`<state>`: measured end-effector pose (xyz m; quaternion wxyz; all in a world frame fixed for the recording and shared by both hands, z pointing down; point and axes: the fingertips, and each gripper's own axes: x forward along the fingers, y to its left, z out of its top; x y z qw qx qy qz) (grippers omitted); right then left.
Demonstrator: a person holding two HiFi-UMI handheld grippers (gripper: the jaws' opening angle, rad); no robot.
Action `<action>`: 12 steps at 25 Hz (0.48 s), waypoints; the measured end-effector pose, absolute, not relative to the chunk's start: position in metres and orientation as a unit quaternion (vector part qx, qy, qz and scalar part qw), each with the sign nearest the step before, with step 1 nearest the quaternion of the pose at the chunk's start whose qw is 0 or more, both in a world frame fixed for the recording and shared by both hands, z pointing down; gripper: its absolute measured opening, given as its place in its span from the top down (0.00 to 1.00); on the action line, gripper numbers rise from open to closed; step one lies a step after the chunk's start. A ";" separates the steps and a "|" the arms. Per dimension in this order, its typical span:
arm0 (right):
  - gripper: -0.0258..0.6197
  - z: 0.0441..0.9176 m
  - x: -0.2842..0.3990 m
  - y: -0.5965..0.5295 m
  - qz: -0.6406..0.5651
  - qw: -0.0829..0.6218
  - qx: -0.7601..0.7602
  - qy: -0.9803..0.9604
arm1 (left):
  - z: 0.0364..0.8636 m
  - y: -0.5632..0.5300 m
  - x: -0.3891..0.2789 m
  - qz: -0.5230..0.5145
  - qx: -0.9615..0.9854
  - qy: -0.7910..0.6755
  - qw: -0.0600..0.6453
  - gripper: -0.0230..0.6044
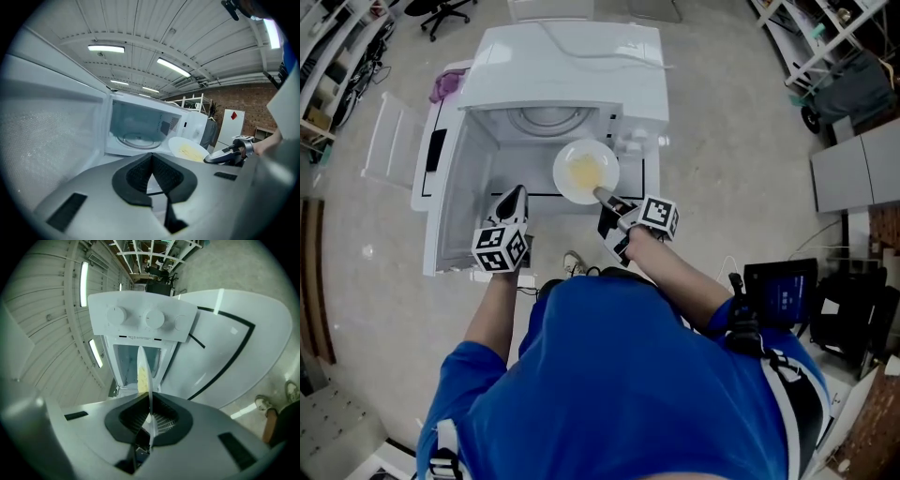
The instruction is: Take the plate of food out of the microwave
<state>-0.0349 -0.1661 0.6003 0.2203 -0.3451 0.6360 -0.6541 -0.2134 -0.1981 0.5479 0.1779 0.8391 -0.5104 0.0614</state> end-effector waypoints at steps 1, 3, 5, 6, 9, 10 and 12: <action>0.93 0.599 -0.031 -0.162 -0.654 0.221 -0.342 0.637 | 0.546 -0.193 -0.210 0.057 0.838 -0.512 0.180 0.95; 0.93 0.598 -0.024 -0.152 -0.656 0.221 -0.338 0.638 | 0.545 -0.183 -0.206 0.051 0.835 -0.515 0.186 0.95; 0.93 0.595 -0.018 -0.145 -0.657 0.220 -0.335 0.638 | 0.544 -0.175 -0.202 0.046 0.832 -0.519 0.190 0.95; 0.93 0.593 -0.013 -0.141 -0.656 0.220 -0.334 0.640 | 0.544 -0.170 -0.200 0.043 0.831 -0.521 0.191 0.95; 0.93 0.594 0.008 -0.115 -0.652 0.223 -0.327 0.646 | 0.550 -0.141 -0.184 0.036 0.826 -0.528 0.194 0.95; 0.93 0.595 0.015 -0.106 -0.652 0.224 -0.326 0.647 | 0.552 -0.132 -0.179 0.032 0.824 -0.530 0.195 0.95; 0.93 0.592 0.023 -0.101 -0.652 0.227 -0.323 0.647 | 0.549 -0.124 -0.176 0.028 0.821 -0.534 0.198 0.95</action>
